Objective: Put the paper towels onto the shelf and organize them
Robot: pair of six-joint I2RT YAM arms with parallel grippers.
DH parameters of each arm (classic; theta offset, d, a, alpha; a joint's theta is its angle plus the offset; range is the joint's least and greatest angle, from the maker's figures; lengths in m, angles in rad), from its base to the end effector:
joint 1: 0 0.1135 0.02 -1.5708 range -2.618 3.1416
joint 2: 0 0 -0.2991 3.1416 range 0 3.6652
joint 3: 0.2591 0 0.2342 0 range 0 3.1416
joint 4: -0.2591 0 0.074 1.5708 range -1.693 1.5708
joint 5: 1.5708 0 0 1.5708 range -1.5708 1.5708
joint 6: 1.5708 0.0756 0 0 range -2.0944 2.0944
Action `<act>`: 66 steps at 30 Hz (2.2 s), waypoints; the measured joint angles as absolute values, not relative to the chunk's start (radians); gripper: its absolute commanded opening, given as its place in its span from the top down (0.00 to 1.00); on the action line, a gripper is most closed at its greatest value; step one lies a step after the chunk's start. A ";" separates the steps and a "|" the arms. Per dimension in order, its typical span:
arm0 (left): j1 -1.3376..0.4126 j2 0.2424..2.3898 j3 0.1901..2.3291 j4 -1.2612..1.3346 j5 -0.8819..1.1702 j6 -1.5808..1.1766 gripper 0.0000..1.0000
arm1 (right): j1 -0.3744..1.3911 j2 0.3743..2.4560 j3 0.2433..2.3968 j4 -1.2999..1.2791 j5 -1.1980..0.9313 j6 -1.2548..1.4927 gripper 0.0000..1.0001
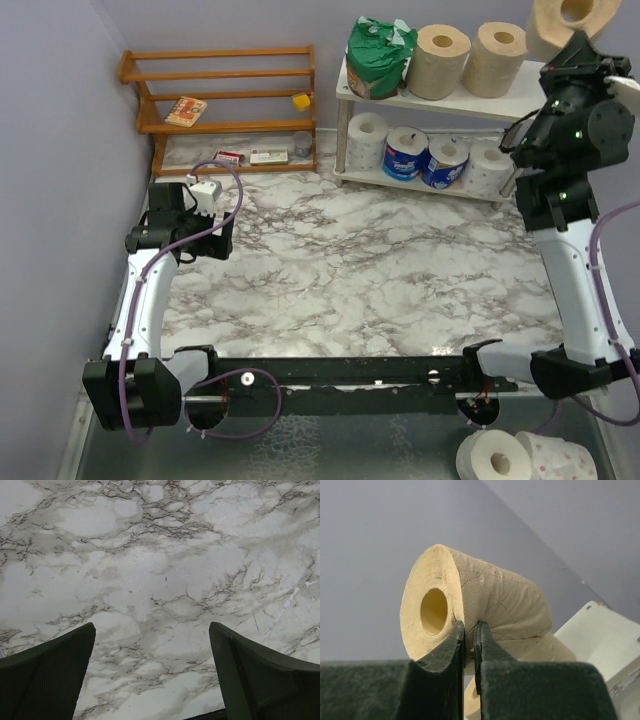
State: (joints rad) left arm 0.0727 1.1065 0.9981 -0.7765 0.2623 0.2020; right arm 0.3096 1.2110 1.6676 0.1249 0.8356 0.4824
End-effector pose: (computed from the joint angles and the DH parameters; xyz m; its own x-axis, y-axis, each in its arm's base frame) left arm 0.2116 -0.0042 0.3023 -0.7373 0.1406 -0.6608 0.2466 0.9666 -0.0695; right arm 0.2034 0.0062 0.6156 0.6425 0.5322 -0.5513 0.0992 0.6556 0.7486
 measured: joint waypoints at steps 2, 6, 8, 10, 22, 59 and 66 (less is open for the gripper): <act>0.073 1.105 0.998 -0.776 0.262 0.202 0.01 | 0.242 1.272 1.728 0.109 0.820 0.505 0.99; 0.073 1.104 0.998 -0.777 0.263 0.205 0.01 | 0.015 1.422 1.912 -0.042 0.724 0.660 0.99; 0.073 1.104 0.998 -0.777 0.263 0.205 0.01 | -0.109 1.478 1.966 -0.128 0.648 0.762 0.99; 0.073 1.104 0.998 -0.777 0.263 0.205 0.01 | -0.191 1.499 1.965 -0.183 0.583 0.834 0.99; 0.073 1.110 0.998 -0.777 0.264 0.205 0.01 | -0.249 1.520 1.822 -0.231 0.216 1.041 0.99; 0.078 1.110 0.998 -0.777 0.264 0.205 0.01 | -0.264 1.562 1.729 -0.087 0.201 1.040 0.33; 0.078 1.110 0.998 -0.777 0.264 0.205 0.01 | -0.264 1.553 1.744 -0.027 0.201 1.005 0.02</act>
State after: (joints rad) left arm 0.0776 1.1099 0.9981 -0.7769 0.2638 0.2050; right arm -0.2638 1.5532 1.7435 -0.0265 0.2008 1.0054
